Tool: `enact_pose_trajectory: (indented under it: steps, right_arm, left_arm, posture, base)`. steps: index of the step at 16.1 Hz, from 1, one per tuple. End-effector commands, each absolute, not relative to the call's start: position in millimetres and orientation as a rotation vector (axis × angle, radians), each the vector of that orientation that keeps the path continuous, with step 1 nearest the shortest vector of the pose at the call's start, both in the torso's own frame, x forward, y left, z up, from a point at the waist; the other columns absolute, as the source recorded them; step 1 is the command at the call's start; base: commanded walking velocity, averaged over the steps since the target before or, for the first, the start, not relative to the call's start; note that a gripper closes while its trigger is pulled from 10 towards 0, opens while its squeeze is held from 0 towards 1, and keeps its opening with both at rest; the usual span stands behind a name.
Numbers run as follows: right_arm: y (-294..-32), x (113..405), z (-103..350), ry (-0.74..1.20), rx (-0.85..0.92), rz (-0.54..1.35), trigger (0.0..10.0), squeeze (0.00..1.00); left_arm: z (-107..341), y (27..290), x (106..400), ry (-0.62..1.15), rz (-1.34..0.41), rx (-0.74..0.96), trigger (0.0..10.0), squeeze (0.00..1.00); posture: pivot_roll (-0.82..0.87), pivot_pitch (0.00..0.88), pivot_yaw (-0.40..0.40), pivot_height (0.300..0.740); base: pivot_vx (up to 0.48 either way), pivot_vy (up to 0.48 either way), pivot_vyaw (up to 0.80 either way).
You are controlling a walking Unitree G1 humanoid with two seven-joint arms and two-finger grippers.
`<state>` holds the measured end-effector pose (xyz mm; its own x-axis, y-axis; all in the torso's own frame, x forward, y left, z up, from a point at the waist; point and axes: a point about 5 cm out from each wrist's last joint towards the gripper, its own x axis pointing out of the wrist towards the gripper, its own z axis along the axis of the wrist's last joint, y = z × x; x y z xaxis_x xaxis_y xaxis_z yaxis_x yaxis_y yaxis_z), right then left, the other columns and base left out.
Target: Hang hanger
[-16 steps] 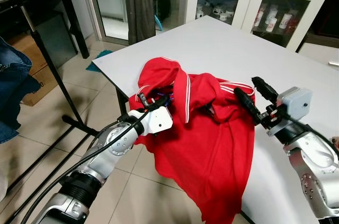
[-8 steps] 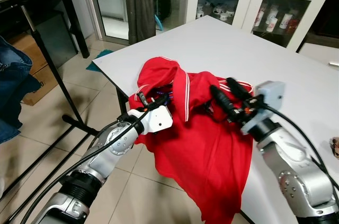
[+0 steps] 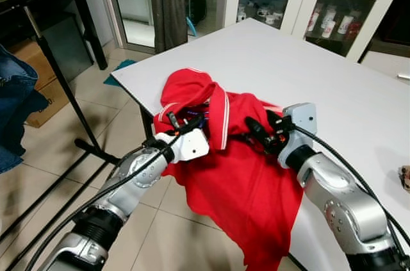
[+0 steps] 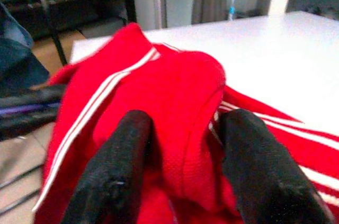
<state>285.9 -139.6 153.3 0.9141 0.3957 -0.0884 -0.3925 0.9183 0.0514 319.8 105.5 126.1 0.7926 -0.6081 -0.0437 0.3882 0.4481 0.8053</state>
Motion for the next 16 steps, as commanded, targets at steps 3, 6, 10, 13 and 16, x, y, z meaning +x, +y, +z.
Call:
enact_pose_trajectory:
  steps: [3, 6, 10, 13, 16]
  right_arm:
    - [-161.4, 295.1, 147.3, 0.157, -0.025, 0.299, 0.0, 0.00]
    - [-174.1, 296.3, 141.5, 0.197, -0.099, 0.280, 0.0, 0.00]
    - [-212.9, 306.5, 146.3, 0.178, -0.145, 0.048, 0.0, 0.00]
    - [-232.5, 311.1, 154.5, 0.127, -0.201, -0.090, 0.0, 0.00]
    - [-254.9, 315.9, 163.9, 0.062, -0.334, -0.221, 0.0, 0.00]
  left_arm:
    - [137.2, 103.1, 322.2, -0.326, -0.600, 0.902, 0.0, 0.00]
    - [141.7, 103.3, 324.1, -0.348, -0.586, 0.892, 0.0, 0.00]
    - [146.6, 104.0, 324.9, -0.366, -0.571, 0.866, 0.0, 0.00]
    - [149.2, 104.3, 325.0, -0.380, -0.565, 0.861, 0.0, 0.00]
    - [156.2, 108.6, 327.9, -0.397, -0.561, 0.823, 0.0, 0.00]
  posture:
    - [0.03, 0.037, 0.003, 0.740]
    - [0.03, 0.037, 0.002, 0.740]
    - [0.04, 0.037, 0.004, 0.740]
    - [0.04, 0.036, 0.006, 0.740]
    - [0.04, 0.034, 0.006, 0.740]
  base:
    - [0.000, 0.000, 0.00]
    - [0.000, 0.000, 0.00]
    - [0.000, 0.000, 0.00]
    - [0.000, 0.000, 0.00]
    - [0.000, 0.000, 0.00]
